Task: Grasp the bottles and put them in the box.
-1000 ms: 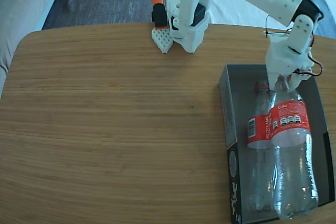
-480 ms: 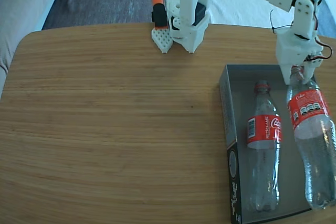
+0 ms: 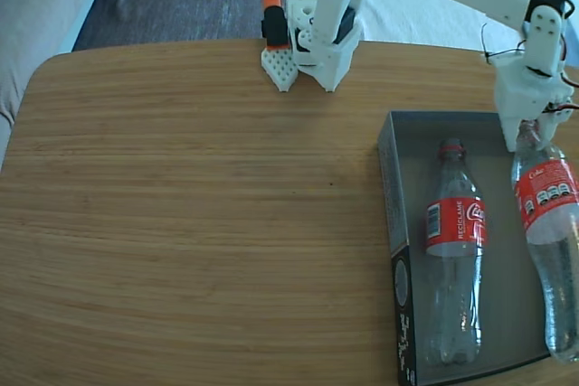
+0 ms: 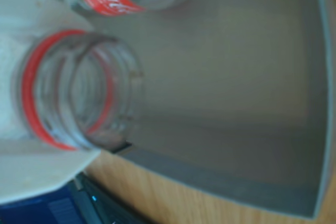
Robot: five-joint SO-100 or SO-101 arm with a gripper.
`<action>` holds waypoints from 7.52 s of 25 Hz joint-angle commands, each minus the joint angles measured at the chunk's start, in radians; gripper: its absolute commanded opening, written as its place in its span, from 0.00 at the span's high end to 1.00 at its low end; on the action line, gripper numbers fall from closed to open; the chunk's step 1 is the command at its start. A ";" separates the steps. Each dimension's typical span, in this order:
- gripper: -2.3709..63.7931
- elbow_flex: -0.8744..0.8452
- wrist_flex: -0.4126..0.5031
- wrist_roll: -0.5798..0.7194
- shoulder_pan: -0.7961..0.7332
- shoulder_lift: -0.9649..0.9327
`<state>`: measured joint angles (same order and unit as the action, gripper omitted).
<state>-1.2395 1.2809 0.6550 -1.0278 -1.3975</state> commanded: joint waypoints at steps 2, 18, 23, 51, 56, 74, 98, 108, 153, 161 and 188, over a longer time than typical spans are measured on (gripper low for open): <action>0.97 0.121 0.003 0.002 0.008 0.028; 0.97 0.221 0.052 0.008 0.041 0.164; 0.97 0.222 0.109 0.011 0.046 0.158; 0.97 0.307 0.169 0.006 -0.103 0.178; 0.97 0.222 0.172 0.008 -0.103 0.175; 0.69 0.198 0.173 -0.002 -0.084 0.166; 0.54 0.413 0.252 -0.052 0.308 0.158; 0.54 0.512 0.321 -0.051 0.675 0.158; 0.19 -0.627 -0.101 -0.618 0.971 -0.632; 0.19 -0.891 -0.109 -0.620 0.916 -0.859; 0.97 -1.316 -0.107 -0.618 0.916 -1.462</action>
<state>-2.5571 1.1812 0.0337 -0.1150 -2.8333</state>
